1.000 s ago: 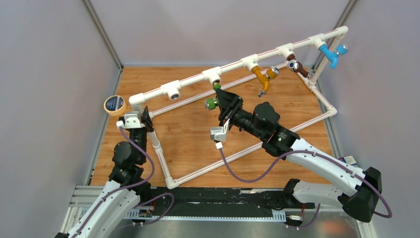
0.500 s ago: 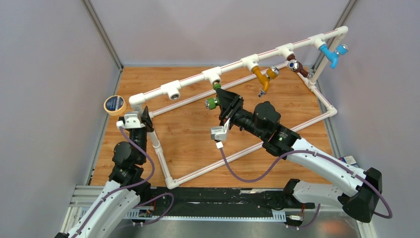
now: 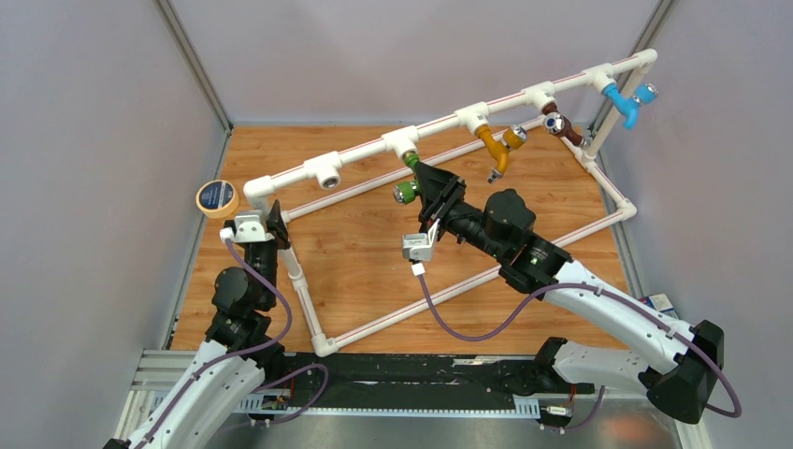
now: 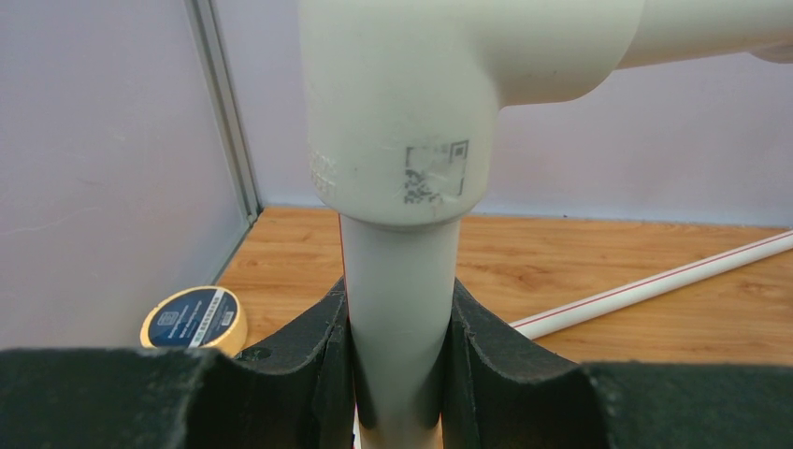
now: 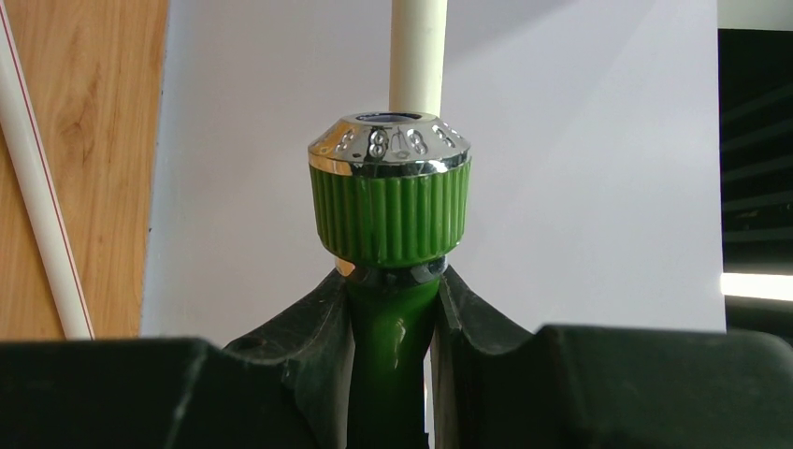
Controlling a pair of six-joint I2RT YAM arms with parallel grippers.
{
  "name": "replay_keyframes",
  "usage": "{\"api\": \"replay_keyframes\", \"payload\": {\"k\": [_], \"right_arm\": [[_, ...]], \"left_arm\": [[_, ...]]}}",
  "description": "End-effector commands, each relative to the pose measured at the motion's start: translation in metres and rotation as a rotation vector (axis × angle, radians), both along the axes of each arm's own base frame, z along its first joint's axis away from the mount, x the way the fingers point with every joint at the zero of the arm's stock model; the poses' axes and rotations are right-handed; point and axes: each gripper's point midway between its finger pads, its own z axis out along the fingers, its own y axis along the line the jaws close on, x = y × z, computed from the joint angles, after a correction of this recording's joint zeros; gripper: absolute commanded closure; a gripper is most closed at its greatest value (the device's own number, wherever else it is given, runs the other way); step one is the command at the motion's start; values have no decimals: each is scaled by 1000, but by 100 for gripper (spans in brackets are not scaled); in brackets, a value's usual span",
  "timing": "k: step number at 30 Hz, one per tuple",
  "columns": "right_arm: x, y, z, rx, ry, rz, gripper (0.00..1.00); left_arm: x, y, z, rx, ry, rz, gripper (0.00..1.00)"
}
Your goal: Install the water faucets
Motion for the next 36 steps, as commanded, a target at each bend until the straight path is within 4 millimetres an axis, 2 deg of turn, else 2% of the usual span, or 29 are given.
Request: {"api": "replay_keyframes", "payload": {"k": [1, 13, 18, 22, 30, 36], "right_arm": [[5, -13, 31, 76, -54, -42, 100], [17, -3, 13, 3, -41, -60, 100], [23, -7, 17, 67, 22, -72, 100], [31, -12, 12, 118, 88, -82, 100], [41, -17, -12, 237, 204, -101, 100], [39, -12, -22, 386, 267, -90, 100]], "left_arm": [[0, 3, -3, 48, 17, 19, 100], [1, 0, -4, 51, 20, 2, 100], [0, 1, -3, 49, 19, 6, 100], [0, 1, -3, 48, 16, 5, 100], [-1, 1, -2, 43, 13, 2, 100], [-1, 1, -2, 36, 11, -1, 100]]}}
